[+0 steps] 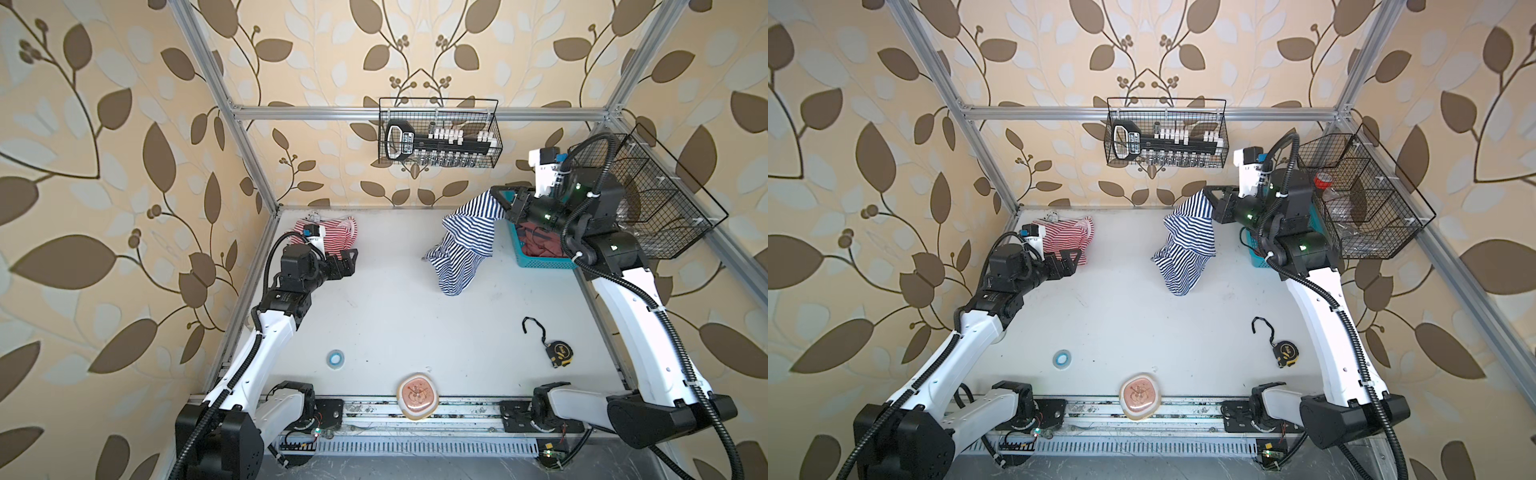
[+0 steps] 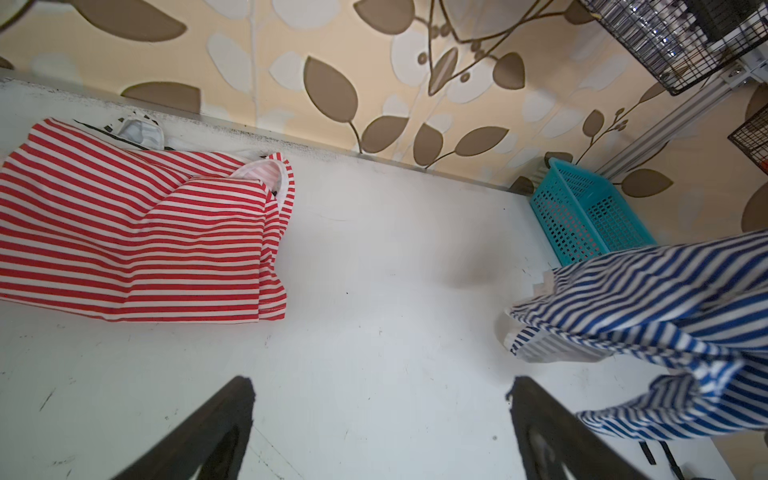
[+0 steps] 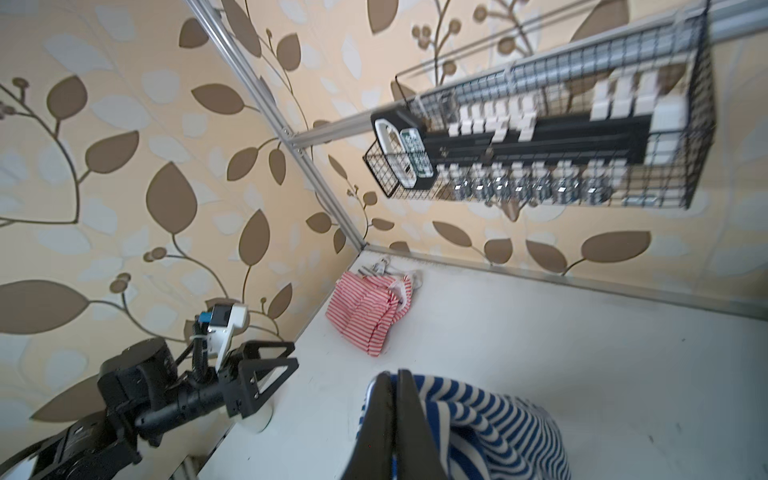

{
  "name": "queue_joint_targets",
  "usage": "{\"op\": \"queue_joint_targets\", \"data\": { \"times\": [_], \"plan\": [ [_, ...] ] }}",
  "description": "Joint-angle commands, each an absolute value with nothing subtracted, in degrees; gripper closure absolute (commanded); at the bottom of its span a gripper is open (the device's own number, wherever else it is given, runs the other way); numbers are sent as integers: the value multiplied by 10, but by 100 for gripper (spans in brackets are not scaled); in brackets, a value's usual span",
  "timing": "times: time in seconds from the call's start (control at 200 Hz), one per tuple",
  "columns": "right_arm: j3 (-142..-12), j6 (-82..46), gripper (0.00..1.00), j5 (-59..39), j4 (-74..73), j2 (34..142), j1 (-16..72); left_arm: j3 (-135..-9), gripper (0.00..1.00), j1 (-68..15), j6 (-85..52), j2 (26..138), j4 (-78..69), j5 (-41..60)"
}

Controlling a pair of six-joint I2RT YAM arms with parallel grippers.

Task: Fold and stack the tank tops
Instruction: 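Lower the blue striped top onto the table center with the right gripper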

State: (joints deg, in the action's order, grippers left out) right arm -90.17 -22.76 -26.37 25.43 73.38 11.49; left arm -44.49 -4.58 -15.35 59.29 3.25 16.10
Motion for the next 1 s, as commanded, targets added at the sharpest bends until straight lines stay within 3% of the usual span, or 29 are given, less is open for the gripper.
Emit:
{"op": "queue_joint_targets", "data": {
  "times": [0.0,0.205,0.485,0.685,0.82,0.995],
  "plan": [
    [-854,-250,100,-288,243,741,152,-440,3,-51,-168,573,17,170],
    [-802,-249,100,-269,255,790,254,-453,10,-51,-190,588,11,218],
    [-766,-255,100,-270,266,927,356,-473,14,-51,-192,584,55,209],
    [-783,-236,77,-273,283,997,379,-477,16,-53,-200,577,76,213],
    [-760,-234,56,-255,271,944,337,-478,24,-64,-208,584,97,232],
    [-690,-226,46,-229,273,863,227,-488,37,-123,-205,621,148,250]
  ]
}}
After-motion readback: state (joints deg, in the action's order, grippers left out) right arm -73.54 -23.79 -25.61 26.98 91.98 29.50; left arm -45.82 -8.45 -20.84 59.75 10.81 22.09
